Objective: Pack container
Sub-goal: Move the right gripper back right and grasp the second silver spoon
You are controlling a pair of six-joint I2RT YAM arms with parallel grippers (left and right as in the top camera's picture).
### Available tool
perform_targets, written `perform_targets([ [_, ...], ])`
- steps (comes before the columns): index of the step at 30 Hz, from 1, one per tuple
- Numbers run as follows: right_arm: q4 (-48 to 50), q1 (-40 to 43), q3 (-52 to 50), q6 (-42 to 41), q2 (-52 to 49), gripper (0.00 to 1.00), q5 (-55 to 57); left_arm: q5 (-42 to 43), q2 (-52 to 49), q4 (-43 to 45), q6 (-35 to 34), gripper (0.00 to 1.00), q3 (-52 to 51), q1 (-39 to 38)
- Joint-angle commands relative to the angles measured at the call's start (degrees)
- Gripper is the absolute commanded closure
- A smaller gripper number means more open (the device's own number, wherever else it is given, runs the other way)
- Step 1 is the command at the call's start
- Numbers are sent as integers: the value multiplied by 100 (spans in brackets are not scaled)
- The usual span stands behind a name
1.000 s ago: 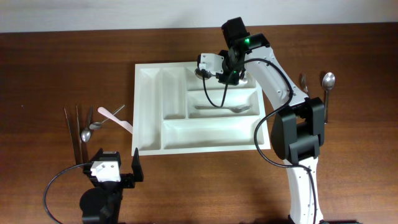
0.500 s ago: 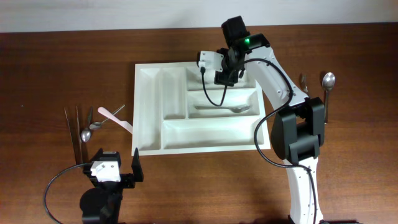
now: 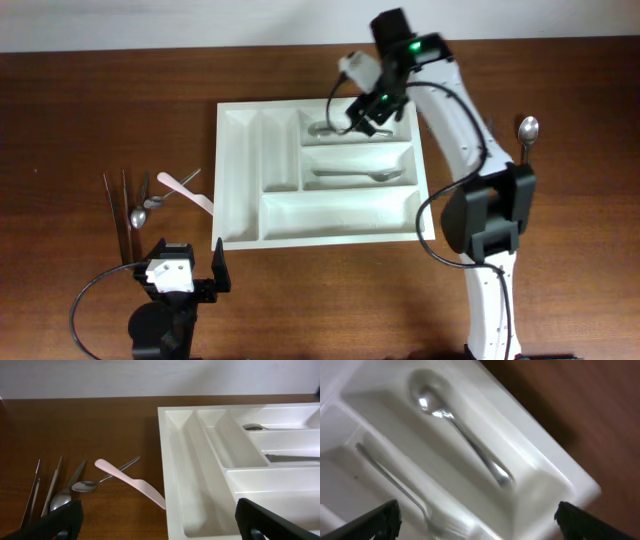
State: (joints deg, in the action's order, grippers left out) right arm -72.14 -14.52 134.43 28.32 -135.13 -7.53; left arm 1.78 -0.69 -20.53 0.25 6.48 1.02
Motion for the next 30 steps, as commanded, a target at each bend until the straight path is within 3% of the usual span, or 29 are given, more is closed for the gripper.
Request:
perform_targets([
  [1,-511,660,472,-1211,105,1,118,85,39,-7,87,1,-24,28],
  [4,-855,1154,474,-1274,96,1,39,85,39,-7,87,1,-24,28],
  [6,-962,1526,461,-1740,76,1,74,83,39,-7,87,1,-24,28],
  [9,-1040,2144,433,-2531,72,9,66,85,39,-7,87,1,-24,28],
  [14,-1176,2959,431,-2736,72,17,188,85,39,-7,87,1,-24,28],
  [30,-426,3482,-704,-3182,61,18,1110,85,39,-7,87,1,-24,28],
])
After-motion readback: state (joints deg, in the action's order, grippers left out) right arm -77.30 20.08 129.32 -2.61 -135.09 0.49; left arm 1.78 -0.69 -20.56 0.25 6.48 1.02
